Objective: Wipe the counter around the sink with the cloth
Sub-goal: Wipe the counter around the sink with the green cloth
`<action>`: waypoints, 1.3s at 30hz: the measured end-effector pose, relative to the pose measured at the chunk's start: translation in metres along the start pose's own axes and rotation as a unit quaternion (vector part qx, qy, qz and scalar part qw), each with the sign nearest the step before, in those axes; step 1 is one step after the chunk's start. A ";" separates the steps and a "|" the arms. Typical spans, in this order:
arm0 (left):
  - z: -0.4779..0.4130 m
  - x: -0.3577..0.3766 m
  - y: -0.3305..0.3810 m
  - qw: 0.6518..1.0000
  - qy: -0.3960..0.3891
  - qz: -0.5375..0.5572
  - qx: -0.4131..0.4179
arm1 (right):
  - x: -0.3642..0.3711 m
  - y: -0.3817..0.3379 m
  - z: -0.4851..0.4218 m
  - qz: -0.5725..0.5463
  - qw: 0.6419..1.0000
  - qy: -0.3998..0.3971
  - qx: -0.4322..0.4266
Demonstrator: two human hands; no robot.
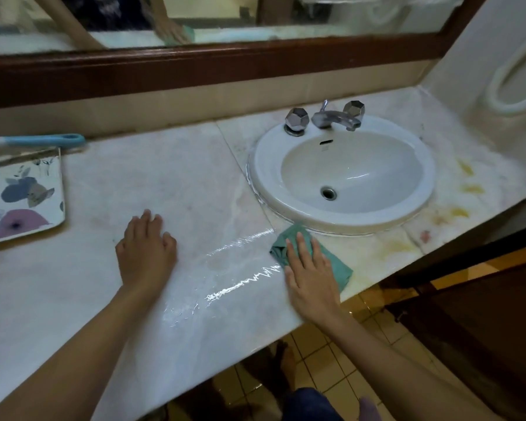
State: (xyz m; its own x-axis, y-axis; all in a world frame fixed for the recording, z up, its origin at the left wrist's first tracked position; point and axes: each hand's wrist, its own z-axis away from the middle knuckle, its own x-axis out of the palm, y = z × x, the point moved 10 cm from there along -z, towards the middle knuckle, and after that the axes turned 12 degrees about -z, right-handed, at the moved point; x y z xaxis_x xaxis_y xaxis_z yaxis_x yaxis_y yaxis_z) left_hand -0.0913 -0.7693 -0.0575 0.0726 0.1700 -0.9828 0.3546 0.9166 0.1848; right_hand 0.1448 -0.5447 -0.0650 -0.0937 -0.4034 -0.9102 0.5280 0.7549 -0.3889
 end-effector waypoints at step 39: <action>0.037 0.072 0.483 0.965 -0.134 0.131 0.183 | -0.158 0.353 -0.056 -0.019 0.999 0.034 0.037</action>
State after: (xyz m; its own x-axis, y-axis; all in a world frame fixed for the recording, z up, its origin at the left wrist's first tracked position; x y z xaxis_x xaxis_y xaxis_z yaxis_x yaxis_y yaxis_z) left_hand 0.1198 -0.3281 -0.0393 0.4256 0.2345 -0.8740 0.5935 0.6567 0.4653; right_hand 0.2982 -0.1857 -0.0664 -0.1702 -0.3927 -0.9038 0.5844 0.6982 -0.4135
